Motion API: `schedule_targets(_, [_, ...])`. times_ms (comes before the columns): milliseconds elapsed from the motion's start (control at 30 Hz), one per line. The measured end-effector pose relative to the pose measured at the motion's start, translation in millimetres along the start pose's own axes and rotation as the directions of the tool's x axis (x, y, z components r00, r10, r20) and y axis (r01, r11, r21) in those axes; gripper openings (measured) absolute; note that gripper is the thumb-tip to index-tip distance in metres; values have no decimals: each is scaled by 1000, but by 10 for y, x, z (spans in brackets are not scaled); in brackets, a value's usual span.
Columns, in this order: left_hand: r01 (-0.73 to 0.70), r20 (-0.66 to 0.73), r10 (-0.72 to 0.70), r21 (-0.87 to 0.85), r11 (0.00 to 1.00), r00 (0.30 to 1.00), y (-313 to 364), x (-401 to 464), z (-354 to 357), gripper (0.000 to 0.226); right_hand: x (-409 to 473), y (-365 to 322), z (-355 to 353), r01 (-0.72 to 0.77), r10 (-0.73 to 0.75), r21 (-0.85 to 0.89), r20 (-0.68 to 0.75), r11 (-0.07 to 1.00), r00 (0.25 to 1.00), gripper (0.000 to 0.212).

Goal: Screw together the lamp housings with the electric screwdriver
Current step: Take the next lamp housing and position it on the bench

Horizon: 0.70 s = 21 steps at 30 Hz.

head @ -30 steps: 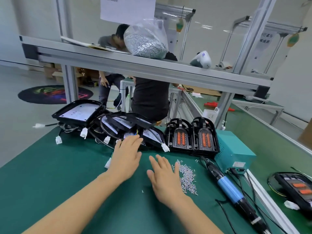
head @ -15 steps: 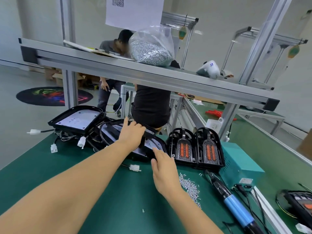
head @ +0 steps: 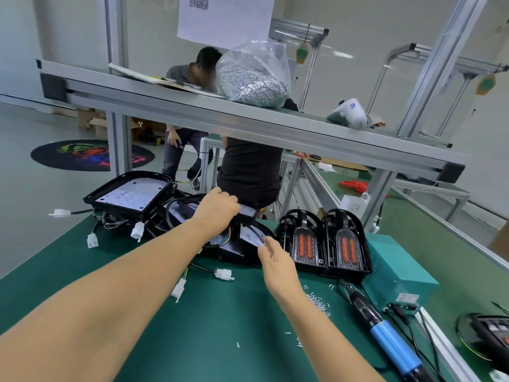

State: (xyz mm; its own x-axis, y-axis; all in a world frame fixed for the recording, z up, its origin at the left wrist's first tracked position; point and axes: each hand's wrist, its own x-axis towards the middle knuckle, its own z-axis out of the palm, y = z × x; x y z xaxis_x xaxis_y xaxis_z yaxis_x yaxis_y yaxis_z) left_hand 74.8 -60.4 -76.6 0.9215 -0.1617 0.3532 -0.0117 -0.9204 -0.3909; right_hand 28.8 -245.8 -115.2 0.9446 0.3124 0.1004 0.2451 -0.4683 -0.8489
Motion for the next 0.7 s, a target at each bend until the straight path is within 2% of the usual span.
schedule_targets(100, [-29,-180,27,-8,1000,983,20,-172,-158,18,52,-79,-17,-85,90,189,-15,978,996,46])
schedule_targets(167, [-91,-358,87,5,996,930,77,-330,-282,24,95,-153,-25,-167,170,385,25,908,985,51])
schedule_targets(267, [-158,-498,135,-4,987,856,235,-602,-401,22,124,-264,-25,-206,173,705,119,679,978,34])
schedule_targets(333, [-158,-548,112,-38,987,829,366,-773,-479,30,81,-316,-17,-181,134,837,131,516,982,23])
schedule_targets(400, [-133,-597,37,-118,984,801,484,-961,-535,31,-7,-313,-15,-138,105,860,99,490,990,24])
schedule_targets(500, [-80,-596,-164,-362,929,786,614,-1341,-550,25,-165,-233,-37,-114,46,830,106,546,993,32])
schedule_targets(567, [12,-504,-375,-584,811,778,645,-1647,-486,35,-280,-150,-61,-100,24,818,104,567,994,33])
schedule_targets(600, [94,-404,-497,-697,711,768,645,-1803,-438,43,-334,-103,-65,-97,20,817,104,568,994,33])
schedule_targets(633, [203,-249,-613,-796,571,749,639,-1945,-382,52,-385,-54,-63,-100,16,816,110,570,994,34])
schedule_targets(700, [416,175,-733,-895,160,657,595,-2159,-258,69,-484,30,-26,-114,7,793,137,598,991,35])
